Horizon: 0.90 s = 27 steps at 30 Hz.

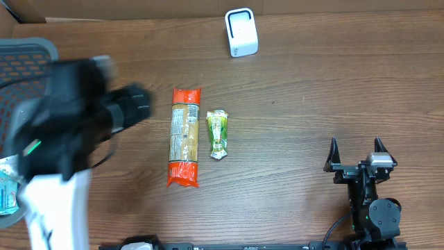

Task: Scan the item barcode
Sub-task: 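Set the green tea pouch beside the spaghetti pack and release, then lower the left gripper into the basket toward the white Pantene tube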

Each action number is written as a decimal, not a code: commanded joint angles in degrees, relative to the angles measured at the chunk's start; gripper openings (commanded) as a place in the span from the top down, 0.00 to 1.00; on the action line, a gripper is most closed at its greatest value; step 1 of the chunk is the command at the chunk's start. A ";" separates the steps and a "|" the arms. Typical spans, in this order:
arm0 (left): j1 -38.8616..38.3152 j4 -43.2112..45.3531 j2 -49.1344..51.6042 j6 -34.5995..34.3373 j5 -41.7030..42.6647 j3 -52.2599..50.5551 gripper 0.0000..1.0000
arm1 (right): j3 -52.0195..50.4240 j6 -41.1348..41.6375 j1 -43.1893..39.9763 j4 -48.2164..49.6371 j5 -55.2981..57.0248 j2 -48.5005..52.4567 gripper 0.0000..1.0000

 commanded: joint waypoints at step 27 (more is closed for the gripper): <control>39.58 -3.04 4.63 7.45 -4.70 2.82 0.15 | -0.59 -0.24 0.33 0.37 0.07 -0.52 0.00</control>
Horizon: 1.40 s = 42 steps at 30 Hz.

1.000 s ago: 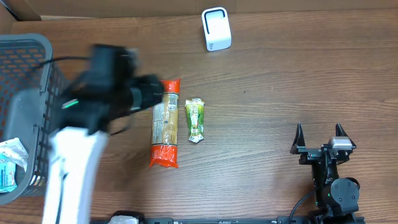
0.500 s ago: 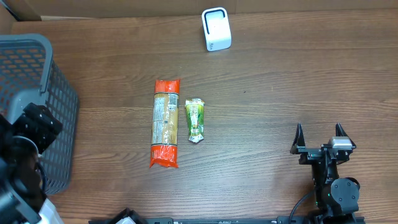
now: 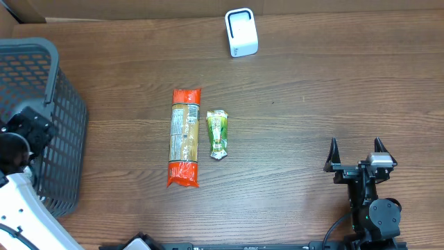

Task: Scan the item barcode
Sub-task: 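Lower the left gripper into the basket toward the white Pantene tube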

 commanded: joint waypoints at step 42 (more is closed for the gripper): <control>18.18 26.88 15.63 14.97 2.67 -22.34 0.18 | -0.59 -0.24 0.33 0.42 0.09 -0.52 0.00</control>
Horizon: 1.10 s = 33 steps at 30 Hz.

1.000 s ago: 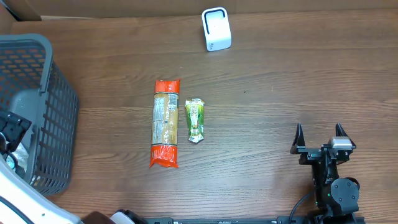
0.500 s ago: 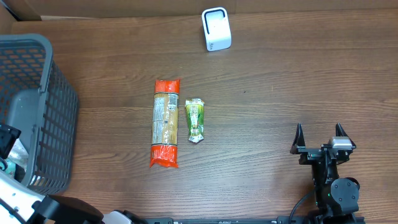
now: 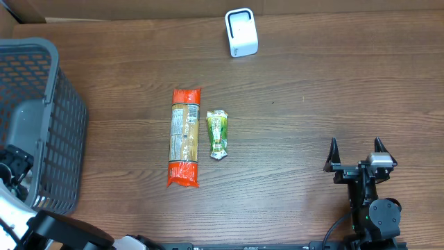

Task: Scan the item barcode
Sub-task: 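Lower the left gripper into the basket toward the white Pantene tube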

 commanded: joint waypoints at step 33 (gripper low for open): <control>6.32 20.92 0.63 11.50 3.91 -18.40 0.14 | -0.59 -0.22 0.33 0.39 0.09 -0.52 0.00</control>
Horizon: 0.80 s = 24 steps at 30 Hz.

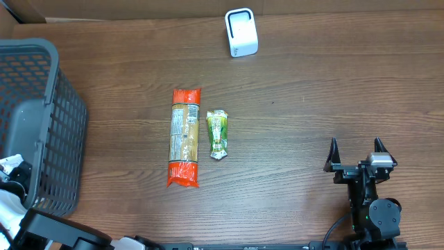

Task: Scan the item barcode
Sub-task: 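Lower the left gripper into the basket toward the white Pantene tube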

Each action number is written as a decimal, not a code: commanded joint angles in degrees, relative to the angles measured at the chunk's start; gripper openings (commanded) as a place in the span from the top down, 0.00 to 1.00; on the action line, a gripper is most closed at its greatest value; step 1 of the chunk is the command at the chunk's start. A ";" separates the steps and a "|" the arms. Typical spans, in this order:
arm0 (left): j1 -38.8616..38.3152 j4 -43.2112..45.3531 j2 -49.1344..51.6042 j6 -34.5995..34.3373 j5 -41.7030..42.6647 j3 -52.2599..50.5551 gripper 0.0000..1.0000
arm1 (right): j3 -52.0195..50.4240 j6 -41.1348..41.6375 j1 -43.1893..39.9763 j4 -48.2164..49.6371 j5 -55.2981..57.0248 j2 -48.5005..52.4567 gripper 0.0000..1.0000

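A white barcode scanner (241,32) stands at the back of the table. Mid-table lies a long pasta packet (184,137) with orange ends, and a small green packet (218,134) lies just to its right. My right gripper (356,151) rests open and empty at the front right, far from both packets. Only dark parts of my left arm (15,175) show at the bottom-left corner, beside the basket. Its fingers cannot be made out.
A tall grey mesh basket (41,118) fills the left edge of the wooden table (312,83). A cardboard wall (139,8) runs along the back behind the scanner.
My left arm has sunk slightly lower in the bottom-left corner. The packets, the scanner and my right arm have not moved.
My left arm first showed blurred over the basket on the left. Then it was down at the left edge in front of the basket, then lower in the bottom-left corner, where it still is. Both packets, the scanner and the right gripper kept their places.
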 commanded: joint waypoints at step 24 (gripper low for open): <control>0.35 8.17 10.12 -0.15 -3.37 -3.89 0.35 | -0.59 -0.22 0.33 0.42 0.07 -0.52 0.00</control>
